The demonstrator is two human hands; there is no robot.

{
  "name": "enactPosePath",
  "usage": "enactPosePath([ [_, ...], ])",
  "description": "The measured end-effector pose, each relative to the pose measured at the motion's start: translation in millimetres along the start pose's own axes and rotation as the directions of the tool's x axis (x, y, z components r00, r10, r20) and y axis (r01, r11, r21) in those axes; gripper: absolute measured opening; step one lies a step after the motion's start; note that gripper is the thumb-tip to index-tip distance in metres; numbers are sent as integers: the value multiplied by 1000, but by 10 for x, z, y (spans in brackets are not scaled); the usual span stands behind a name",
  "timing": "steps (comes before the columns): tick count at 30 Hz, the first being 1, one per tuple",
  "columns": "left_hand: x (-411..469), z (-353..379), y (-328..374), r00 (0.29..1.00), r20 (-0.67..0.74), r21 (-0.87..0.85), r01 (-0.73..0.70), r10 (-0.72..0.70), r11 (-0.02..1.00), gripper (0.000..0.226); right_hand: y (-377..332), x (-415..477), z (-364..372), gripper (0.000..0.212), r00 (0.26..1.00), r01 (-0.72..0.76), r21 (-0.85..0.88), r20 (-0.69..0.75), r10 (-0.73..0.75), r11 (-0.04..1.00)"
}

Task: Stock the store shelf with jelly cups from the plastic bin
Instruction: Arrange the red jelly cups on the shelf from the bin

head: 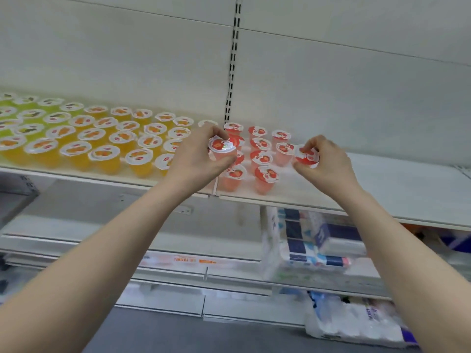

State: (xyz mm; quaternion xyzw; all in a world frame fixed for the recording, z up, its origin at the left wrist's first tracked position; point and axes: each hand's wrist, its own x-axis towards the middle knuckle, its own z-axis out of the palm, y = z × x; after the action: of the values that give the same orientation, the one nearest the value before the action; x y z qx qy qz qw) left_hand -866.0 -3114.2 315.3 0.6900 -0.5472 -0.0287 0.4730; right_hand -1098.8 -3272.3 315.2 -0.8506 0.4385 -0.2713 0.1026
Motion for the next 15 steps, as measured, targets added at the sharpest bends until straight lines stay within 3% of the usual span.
enactPosePath([
  [6,37,166,96,999,3,31,43,-43,999,34,167,74,290,31,985,-11,-2,172,11,1000],
  [15,92,241,155,999,6,62,51,-51,997,34,274,170,460,31,989,20,60,148,-29,998],
])
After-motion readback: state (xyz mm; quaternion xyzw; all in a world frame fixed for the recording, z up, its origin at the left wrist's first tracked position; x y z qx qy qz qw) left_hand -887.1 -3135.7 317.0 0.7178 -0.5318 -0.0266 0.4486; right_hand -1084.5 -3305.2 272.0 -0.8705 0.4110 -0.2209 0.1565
